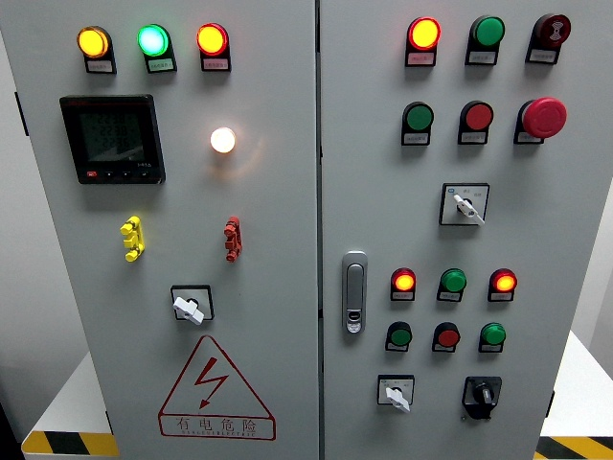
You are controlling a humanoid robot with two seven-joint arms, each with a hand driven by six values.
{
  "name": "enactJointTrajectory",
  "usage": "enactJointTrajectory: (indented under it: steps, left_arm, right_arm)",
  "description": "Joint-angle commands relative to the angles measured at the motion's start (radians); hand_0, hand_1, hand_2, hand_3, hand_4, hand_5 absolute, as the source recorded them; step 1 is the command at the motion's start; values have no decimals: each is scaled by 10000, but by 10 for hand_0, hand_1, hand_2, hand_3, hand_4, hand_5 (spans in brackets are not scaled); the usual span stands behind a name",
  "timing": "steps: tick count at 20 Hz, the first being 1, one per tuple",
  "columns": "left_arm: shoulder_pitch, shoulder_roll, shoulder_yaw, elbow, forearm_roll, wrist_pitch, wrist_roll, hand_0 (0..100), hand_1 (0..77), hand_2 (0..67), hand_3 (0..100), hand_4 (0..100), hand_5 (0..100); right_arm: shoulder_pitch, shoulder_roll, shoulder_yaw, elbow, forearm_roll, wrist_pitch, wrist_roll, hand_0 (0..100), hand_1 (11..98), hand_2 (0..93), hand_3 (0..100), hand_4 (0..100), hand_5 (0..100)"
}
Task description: Turn on light switch 1
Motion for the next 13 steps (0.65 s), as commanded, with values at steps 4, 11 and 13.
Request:
enactJointTrajectory:
  steps: [4, 11, 13]
  left_arm:
    - [202, -309, 1213, 368, -563, 138, 740, 0, 97, 20, 0, 0, 42]
    - [310, -540, 1749, 368, -563, 200, 1220, 0, 58, 0, 0, 0, 0]
    - [326, -540, 1765, 368, -548, 200, 1220, 0, 57, 0, 0, 0, 0]
  right_arm:
    - [-1, 0, 0, 0, 0, 0, 16, 0, 225, 0, 110, 230, 146]
    - [-1, 0, 0, 0, 0, 0, 0, 0, 225, 0, 110, 230, 146]
    - [-1, 0, 0, 0, 0, 0, 16, 0, 225, 0, 111, 230, 146]
